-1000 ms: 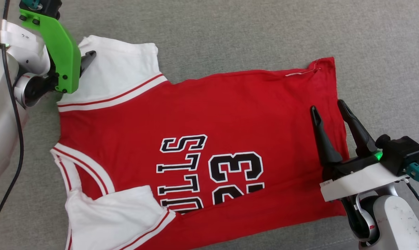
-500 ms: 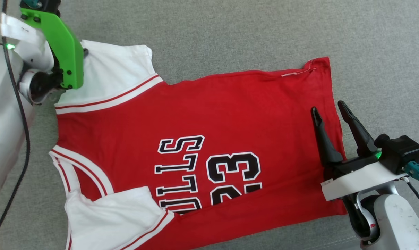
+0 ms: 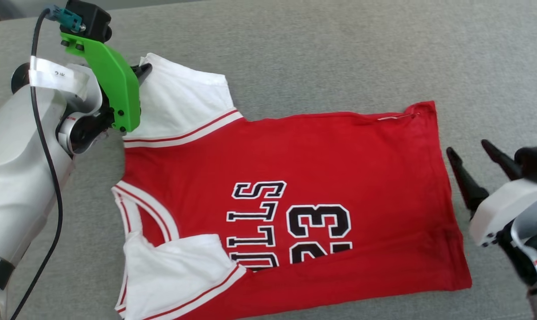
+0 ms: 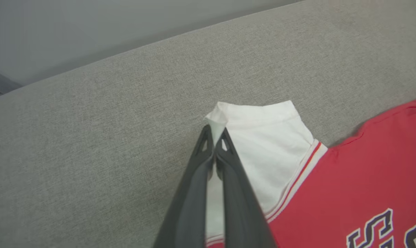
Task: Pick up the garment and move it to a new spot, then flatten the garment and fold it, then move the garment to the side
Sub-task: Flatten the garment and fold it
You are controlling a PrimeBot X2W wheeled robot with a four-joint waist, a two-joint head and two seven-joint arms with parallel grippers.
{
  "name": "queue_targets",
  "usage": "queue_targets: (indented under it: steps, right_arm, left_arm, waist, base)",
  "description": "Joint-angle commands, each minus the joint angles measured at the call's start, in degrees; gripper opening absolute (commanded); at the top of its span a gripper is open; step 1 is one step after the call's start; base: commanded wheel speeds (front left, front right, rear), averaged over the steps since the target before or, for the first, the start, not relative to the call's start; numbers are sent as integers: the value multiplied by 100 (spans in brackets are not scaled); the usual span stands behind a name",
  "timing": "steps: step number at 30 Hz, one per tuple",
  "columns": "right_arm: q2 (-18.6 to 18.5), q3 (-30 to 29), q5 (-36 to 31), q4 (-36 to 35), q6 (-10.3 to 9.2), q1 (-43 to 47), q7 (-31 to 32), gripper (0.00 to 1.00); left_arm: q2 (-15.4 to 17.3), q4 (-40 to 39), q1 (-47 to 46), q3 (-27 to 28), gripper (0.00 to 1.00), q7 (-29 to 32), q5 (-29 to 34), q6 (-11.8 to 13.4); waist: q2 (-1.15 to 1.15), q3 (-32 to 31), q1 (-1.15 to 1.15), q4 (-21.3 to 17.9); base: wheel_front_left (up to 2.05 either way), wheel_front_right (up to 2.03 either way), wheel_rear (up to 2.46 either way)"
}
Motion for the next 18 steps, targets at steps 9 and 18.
queue_targets:
  steps: [9,18]
  right_arm:
    - [-684,-43,414,425,-4,-1204,2054,100]
    - [-1166,384,646,1178,-4,-1935,2917,100]
  left_arm:
    - [328,-1343,272,21,0,-198,187,316]
    - [504,-2578,502,-30,0,-245,347,687]
  waist:
    - [0,241,0,801]
    - [0,517,0,1206]
  base:
    - [0,0,0]
    - [0,0,0]
